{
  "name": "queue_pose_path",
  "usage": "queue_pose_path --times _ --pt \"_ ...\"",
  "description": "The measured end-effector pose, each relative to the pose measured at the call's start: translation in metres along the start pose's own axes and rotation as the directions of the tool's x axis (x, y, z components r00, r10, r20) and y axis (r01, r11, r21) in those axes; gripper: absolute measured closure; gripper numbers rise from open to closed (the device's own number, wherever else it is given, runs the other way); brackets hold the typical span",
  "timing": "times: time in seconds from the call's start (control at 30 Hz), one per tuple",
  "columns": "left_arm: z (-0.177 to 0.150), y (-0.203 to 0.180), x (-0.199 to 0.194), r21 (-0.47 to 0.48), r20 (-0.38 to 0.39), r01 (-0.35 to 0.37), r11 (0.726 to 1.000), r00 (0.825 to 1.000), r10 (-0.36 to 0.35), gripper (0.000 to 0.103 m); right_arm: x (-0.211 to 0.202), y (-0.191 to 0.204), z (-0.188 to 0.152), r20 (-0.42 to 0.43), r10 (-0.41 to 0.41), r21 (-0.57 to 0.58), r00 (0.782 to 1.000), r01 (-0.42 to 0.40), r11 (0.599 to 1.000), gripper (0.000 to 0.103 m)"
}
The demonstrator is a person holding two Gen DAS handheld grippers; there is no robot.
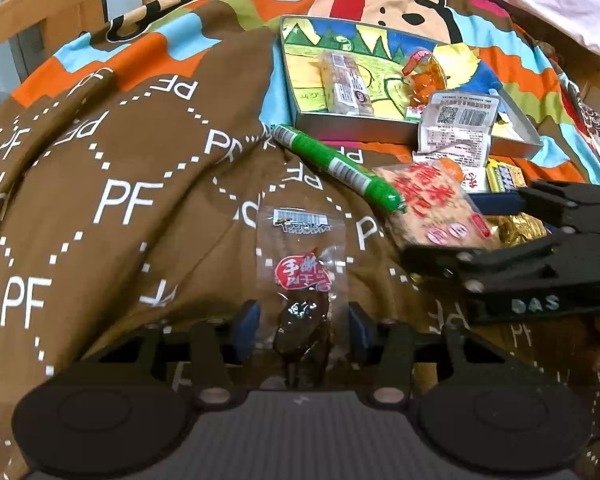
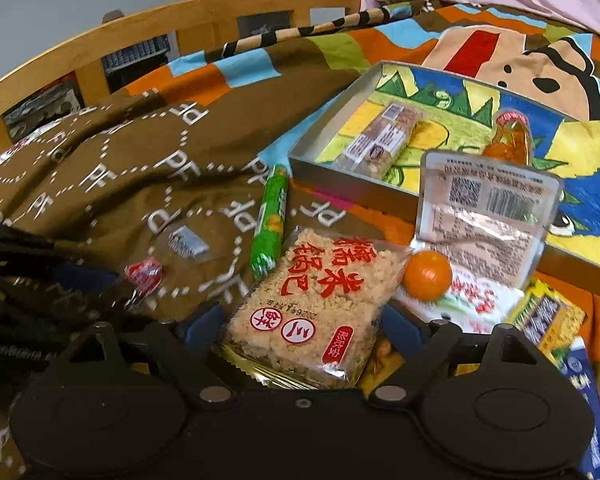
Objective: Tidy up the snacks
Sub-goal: 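Grasp the rice-cracker bag with the right tool while the left tool grasps the dried-meat packet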
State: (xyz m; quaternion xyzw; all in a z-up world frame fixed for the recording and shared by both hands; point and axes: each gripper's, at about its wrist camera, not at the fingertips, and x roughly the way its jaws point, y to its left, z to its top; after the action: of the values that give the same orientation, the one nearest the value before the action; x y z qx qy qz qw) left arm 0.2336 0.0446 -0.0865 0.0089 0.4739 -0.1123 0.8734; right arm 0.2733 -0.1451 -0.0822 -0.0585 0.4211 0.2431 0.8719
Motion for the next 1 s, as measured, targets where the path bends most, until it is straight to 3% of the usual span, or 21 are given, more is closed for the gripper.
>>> queue_pose_path --times 0.17,0.5,0.67,0.83,1.0 --pt "-0.001 0.003 -0.003 -0.037 -0.01 0.022 0.999 1.0 -0.022 0.052 -0.018 0.002 -0.009 -0.052 0.041 0.01 0.998 -0.041 0.999 0.014" --pt "0.001 0.006 0.003 -0.059 -0.014 0.027 0.998 1.0 -0.028 0.049 -0.001 0.01 -0.012 -0.013 0.004 -0.046 1.0 -0.005 0.999 0.004" --pt "0.001 0.005 0.002 -0.05 -0.009 0.02 0.999 1.0 -0.021 0.052 -0.006 0.019 -0.017 -0.003 -0.048 -0.075 0.999 0.048 0.996 0.016" --pt "-0.004 0.004 -0.006 -0.077 0.001 0.022 0.997 1.0 -0.022 0.053 -0.021 0.029 -0.027 0.013 -0.09 -0.108 0.996 0.091 0.99 0.018" --pt "-0.013 -0.005 -0.023 -0.071 0.032 0.027 0.997 0.999 -0.025 0.054 -0.043 0.047 -0.04 0.07 -0.144 -0.21 0.987 0.156 0.965 0.019"
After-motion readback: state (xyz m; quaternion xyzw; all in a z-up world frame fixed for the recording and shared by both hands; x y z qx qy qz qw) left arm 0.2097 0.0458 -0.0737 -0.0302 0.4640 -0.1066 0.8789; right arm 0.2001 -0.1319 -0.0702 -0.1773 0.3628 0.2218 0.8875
